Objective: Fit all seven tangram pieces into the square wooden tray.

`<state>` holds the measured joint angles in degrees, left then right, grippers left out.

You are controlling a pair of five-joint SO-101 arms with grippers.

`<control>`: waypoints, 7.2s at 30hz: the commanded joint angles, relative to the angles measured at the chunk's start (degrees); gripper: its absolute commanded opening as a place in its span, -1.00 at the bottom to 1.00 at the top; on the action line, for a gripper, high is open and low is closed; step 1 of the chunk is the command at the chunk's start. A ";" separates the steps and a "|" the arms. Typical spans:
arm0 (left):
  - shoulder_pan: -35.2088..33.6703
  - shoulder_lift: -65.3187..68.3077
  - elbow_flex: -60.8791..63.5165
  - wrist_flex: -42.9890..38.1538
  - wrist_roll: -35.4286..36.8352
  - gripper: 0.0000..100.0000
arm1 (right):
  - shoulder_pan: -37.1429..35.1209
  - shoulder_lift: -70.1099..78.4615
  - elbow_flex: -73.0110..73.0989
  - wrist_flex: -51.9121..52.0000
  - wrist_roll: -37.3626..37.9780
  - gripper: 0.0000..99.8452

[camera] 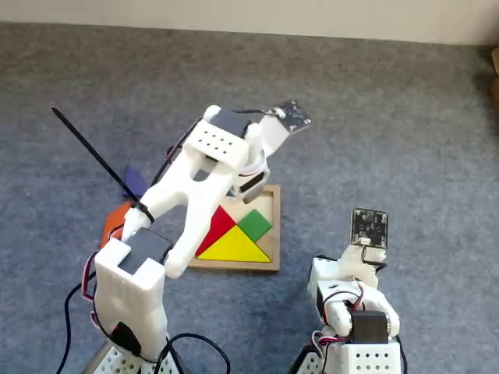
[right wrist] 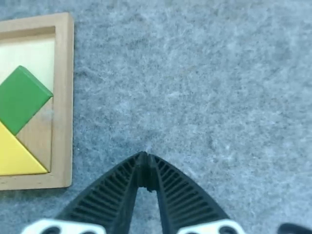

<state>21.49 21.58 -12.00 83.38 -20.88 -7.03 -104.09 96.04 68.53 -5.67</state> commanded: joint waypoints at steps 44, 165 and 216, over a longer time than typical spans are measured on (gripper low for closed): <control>-1.10 -4.18 2.51 -2.29 -11.69 -0.39 | 0.75 -0.22 7.08 -0.92 0.44 -0.99; -46.55 -31.52 50.33 -25.14 -6.07 -0.44 | 2.51 -0.57 7.08 -1.01 0.44 -0.99; -16.22 -25.19 26.86 -5.36 -12.84 -0.89 | 2.51 -0.57 7.08 -1.01 0.44 -0.99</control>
<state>0.22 -0.40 17.01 78.02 -28.70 -5.19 -104.09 96.04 68.53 -5.67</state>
